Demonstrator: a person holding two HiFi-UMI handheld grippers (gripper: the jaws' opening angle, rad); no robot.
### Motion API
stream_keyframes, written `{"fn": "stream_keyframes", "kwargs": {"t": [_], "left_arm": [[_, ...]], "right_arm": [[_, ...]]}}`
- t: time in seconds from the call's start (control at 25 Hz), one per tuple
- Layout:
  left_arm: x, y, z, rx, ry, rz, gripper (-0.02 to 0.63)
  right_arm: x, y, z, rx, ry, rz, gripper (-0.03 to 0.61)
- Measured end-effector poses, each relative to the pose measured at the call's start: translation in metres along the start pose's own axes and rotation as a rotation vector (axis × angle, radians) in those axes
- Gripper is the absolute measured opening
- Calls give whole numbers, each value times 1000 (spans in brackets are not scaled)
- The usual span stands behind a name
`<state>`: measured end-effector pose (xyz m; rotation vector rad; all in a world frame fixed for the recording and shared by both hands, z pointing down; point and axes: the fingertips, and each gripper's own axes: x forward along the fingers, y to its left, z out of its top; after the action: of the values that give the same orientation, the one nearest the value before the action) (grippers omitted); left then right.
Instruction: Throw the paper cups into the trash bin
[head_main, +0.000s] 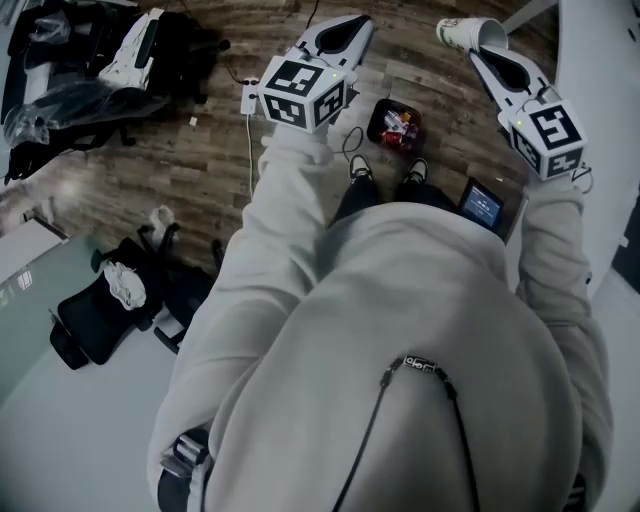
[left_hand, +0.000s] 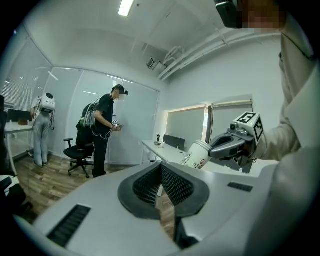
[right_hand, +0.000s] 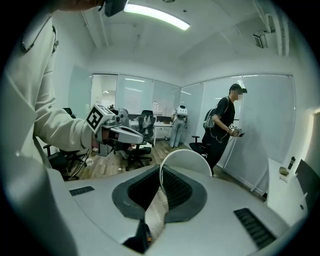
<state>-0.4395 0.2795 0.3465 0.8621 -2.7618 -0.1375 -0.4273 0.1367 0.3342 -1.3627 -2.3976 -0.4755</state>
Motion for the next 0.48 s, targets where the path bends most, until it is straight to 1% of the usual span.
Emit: {"fn": "stream_keyframes", "kwargs": {"t": [0.2, 0.28, 0.4, 0.48], "left_arm": [[-8, 7, -39, -74, 47, -6, -5], [-7, 9, -62, -98, 73, 0, -5], [1, 15, -111, -107, 123, 8, -5], [1, 12, -150, -135, 141, -11, -5]], "right_arm": [[29, 20, -30, 40, 11, 79, 37], [37, 25, -51, 59, 22, 98, 37], [58, 31, -99, 93, 51, 119, 37], [68, 46, -140, 97, 88, 140, 37]]}}
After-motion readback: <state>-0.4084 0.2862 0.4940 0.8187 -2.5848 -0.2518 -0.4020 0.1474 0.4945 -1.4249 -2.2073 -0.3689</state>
